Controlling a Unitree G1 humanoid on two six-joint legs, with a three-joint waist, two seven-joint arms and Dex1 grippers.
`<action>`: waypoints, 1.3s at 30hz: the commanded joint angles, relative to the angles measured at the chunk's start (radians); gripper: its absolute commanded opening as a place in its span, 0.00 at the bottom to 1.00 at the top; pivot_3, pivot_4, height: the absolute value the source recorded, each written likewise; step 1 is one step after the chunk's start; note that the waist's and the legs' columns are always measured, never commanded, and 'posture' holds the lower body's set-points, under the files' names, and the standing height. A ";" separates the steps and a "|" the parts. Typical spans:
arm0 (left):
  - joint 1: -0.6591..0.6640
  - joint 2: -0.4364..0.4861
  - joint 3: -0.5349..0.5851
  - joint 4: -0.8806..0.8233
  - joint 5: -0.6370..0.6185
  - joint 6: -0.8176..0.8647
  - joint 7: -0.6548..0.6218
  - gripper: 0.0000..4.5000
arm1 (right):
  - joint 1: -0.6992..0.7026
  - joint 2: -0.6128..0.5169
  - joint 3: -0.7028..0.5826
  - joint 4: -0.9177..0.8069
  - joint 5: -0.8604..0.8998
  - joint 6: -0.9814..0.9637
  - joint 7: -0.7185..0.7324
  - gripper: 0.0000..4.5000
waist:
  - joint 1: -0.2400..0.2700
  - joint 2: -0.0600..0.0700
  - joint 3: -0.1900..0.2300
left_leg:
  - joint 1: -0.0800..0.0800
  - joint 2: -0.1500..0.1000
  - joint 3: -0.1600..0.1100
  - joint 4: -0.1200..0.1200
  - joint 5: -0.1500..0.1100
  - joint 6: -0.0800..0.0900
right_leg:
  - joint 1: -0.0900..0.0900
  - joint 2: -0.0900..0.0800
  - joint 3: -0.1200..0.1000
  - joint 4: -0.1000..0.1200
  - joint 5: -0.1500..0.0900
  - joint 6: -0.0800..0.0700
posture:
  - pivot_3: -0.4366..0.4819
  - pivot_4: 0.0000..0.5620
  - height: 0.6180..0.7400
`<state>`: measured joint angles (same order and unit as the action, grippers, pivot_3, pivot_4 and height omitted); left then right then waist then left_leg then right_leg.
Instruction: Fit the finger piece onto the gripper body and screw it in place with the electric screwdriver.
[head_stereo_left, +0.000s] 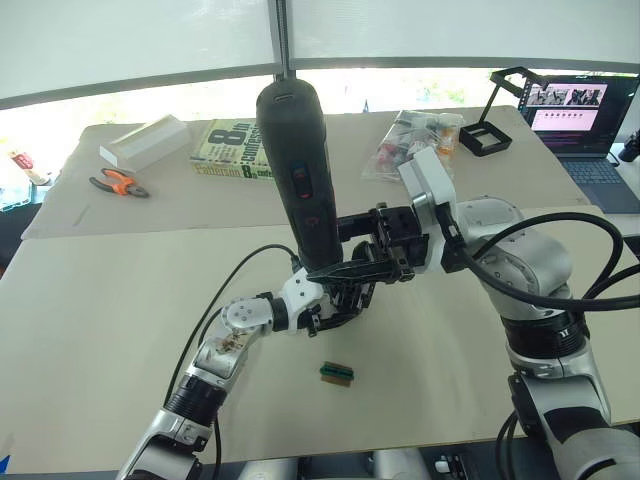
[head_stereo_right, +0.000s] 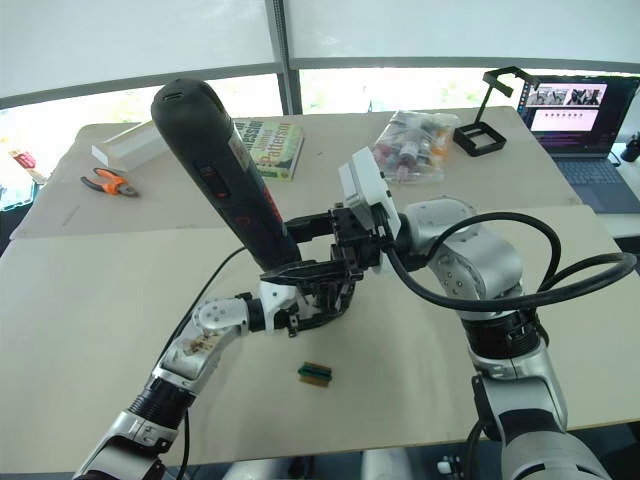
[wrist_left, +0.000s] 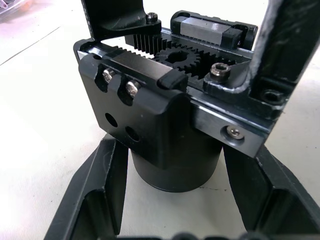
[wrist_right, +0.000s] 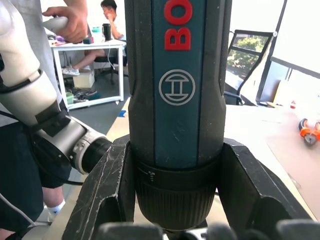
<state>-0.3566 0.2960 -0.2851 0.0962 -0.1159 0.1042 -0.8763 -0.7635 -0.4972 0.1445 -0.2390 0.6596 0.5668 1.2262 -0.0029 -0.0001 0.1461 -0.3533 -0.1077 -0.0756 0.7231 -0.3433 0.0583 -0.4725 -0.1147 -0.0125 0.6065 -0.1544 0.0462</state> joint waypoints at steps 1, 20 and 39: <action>-0.020 -0.003 0.006 -0.012 -0.004 -0.021 0.000 0.51 | -0.016 0.000 -0.021 -0.004 -0.005 -0.049 0.015 0.42 | 0.000 0.000 0.000 | 0.000 0.000 0.000 0.000 0.000 0.000 | 0.000 0.000 0.000 0.000 0.000 0.000 | 0.48 0.27 1.00; -0.024 0.002 0.009 -0.017 -0.008 -0.021 -0.005 0.51 | 0.004 0.001 -0.019 0.020 -0.042 -0.080 0.049 0.42 | 0.000 0.000 0.000 | 0.000 0.000 0.000 0.000 0.000 0.000 | 0.000 0.000 0.000 0.000 0.000 0.000 | 0.48 0.27 1.00; -0.017 -0.004 0.000 -0.030 -0.005 -0.027 -0.003 0.51 | 0.055 0.007 -0.004 0.042 -0.065 -0.087 0.015 0.42 | 0.000 0.000 0.000 | 0.000 0.000 0.000 0.000 0.000 0.000 | 0.000 0.000 0.000 0.000 0.000 0.000 | 0.48 0.27 1.00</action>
<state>-0.3583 0.2978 -0.2866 0.0964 -0.1157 0.1042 -0.8777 -0.7170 -0.4901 0.1486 -0.1875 0.5978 0.4840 1.2540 -0.0028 -0.0001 0.1461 -0.3532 -0.1076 -0.0756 0.7230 -0.3433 0.0582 -0.4725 -0.1146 -0.0125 0.6065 -0.1544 0.0462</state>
